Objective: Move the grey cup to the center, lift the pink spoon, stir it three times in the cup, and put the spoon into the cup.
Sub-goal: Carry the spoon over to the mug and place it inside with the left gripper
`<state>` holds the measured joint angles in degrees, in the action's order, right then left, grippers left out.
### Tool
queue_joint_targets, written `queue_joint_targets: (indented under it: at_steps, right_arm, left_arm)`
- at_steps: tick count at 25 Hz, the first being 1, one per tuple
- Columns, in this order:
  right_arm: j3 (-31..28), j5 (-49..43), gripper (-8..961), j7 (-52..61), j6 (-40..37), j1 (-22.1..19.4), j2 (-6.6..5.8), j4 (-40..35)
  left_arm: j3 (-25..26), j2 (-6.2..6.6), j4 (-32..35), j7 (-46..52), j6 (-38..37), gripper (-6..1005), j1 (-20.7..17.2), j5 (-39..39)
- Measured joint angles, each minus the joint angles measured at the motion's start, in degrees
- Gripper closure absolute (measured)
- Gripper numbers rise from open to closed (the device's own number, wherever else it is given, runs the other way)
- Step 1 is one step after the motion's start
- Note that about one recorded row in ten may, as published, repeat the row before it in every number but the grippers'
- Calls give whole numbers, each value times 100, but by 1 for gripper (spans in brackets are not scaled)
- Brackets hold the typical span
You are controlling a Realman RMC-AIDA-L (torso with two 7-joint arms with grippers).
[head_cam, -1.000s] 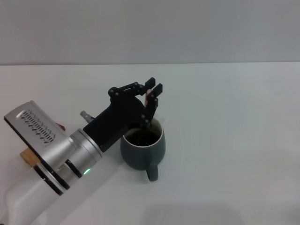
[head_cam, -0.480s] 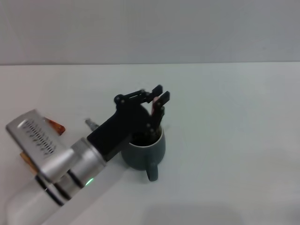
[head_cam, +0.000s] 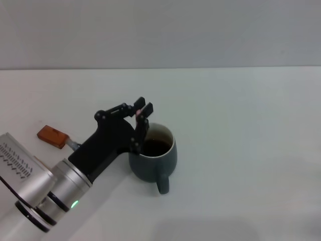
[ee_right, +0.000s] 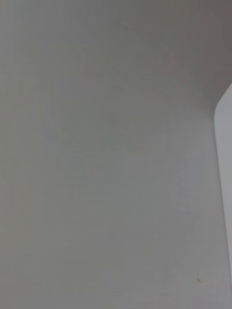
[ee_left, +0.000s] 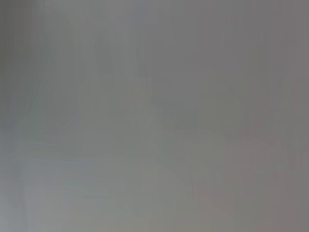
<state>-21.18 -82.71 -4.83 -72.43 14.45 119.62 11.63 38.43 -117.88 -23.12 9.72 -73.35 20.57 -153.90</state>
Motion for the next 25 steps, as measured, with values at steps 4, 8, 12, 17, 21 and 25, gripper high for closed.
queue_joint_targets:
  at_steps: [4,8,12,17,21,25]
  right_arm:
    - [0,0,955,0,2,5,0,4]
    - [0,0,955,0,2,5,0,6]
    - [0,0,954,0,2,0,0,-7]
    - [0,0,954,0,8,-3,0,-19]
    - [3,0,954,0,19,5,-1,-21]
    - [11,0,954,0,63,40,-1,-21]
  left_arm:
    - [88,1,30,-8,34,857,153,-9]
    - [129,-12,159,27,77,857,391,-16]
    - [81,-39,164,64,130,857,562,-19]
    - [-128,-57,56,66,181,857,656,-19]
    - [-279,-60,-71,55,130,857,551,-17]
    - [-288,-35,-158,12,54,857,323,-17]
